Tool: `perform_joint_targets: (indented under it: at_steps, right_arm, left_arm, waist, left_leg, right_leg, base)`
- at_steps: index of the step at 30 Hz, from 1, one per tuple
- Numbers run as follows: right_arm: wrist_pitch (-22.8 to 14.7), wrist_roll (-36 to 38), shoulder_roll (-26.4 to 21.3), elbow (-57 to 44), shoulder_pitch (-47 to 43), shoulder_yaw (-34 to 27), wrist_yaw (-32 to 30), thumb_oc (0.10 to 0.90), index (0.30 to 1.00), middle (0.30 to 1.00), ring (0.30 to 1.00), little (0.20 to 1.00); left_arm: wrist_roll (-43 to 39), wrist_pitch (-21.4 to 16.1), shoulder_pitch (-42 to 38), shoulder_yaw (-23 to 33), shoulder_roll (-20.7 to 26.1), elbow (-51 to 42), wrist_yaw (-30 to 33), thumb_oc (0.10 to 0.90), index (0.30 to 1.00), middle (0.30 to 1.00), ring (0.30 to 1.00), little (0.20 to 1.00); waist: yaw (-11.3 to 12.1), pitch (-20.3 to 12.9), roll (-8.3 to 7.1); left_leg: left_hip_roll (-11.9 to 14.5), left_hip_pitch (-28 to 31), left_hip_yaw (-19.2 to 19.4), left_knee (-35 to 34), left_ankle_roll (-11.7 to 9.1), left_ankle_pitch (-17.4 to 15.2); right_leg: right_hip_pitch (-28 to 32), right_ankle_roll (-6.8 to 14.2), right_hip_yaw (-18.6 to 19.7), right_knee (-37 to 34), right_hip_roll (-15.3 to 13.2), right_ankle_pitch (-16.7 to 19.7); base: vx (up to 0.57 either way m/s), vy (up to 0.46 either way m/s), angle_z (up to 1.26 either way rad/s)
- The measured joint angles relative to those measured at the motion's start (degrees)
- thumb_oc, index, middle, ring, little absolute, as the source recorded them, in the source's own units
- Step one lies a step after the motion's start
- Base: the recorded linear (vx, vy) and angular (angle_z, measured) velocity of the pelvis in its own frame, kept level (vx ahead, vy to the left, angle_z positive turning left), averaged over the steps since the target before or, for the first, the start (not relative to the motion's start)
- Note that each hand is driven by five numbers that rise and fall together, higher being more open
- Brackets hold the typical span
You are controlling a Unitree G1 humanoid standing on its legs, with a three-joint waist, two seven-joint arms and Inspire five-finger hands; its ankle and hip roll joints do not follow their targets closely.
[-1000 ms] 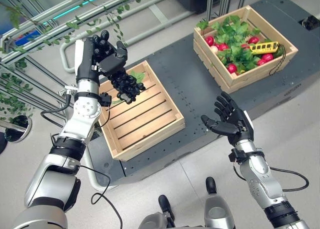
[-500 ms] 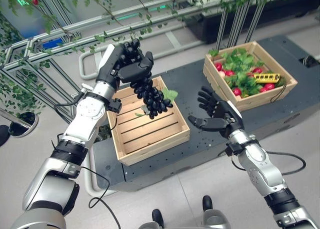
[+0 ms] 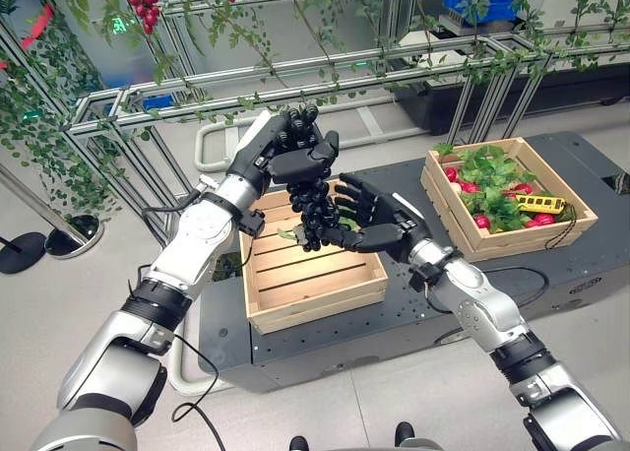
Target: Pick up the fruits from the basket on one side to the basket on the other side
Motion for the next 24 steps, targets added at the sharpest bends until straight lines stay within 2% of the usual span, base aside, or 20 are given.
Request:
perform_joint_targets:
  at_steps: [8,16,20,24]
  right_arm:
    - [2.4,0.5,1.0,0.6,-0.5,0.5,1.9,0.8,0.9,0.9,0.9,0.9]
    - [2.6,0.4,1.1,0.6,-1.0,2.7,2.1,0.8,0.9,0.9,0.9,0.9]
    - [2.6,0.4,1.3,0.6,-1.0,2.7,2.1,0.8,0.9,0.9,0.9,0.9]
    - [2.5,0.5,3.1,0.6,-1.6,2.7,1.8,0.8,0.9,0.9,0.9,0.9]
  left_arm:
    - [0.0,0.0,0.0,-1.1,-1.1,-2.1,-1.5,0.4,0.3,0.3,0.3,0.3]
    - [-0.1,0.6,0.0,-1.5,-2.9,-3.3,-2.4,0.4,0.3,0.3,0.3,0.3]
    - [-2.2,1.2,0.0,-2.8,-3.3,-6.2,-4.3,0.4,0.3,0.3,0.3,0.3]
    - [-2.2,1.2,0.0,-2.9,-4.0,-6.6,-6.0,0.4,0.3,0.3,0.3,0.3]
  waist:
    - [0.2,0.0,-0.02]
    - [0.3,-0.1,-0.19]
    - [1.2,-0.3,-0.41]
    - [1.4,-0.6,-0.8]
  left_leg:
    - [0.0,0.0,-0.1,0.0,0.0,0.0]
    - [0.1,0.0,-0.1,0.0,0.0,0.0]
    - [0.1,0.0,-0.2,0.0,0.0,0.0]
    - [0.1,0.0,-0.2,0.0,0.0,0.1]
  right_leg:
    - [0.0,0.0,-0.1,0.0,0.0,0.0]
    - [0.1,0.0,-0.5,0.0,0.0,0.0]
    - [0.1,0.0,-0.6,0.0,0.0,0.0]
    - [0.1,0.0,-0.7,0.0,0.0,0.0]
  base:
    - [0.0,0.0,0.0]
    - [0.0,0.0,0.0]
    - [0.0,0.0,0.0]
    - [0.0,0.0,0.0]
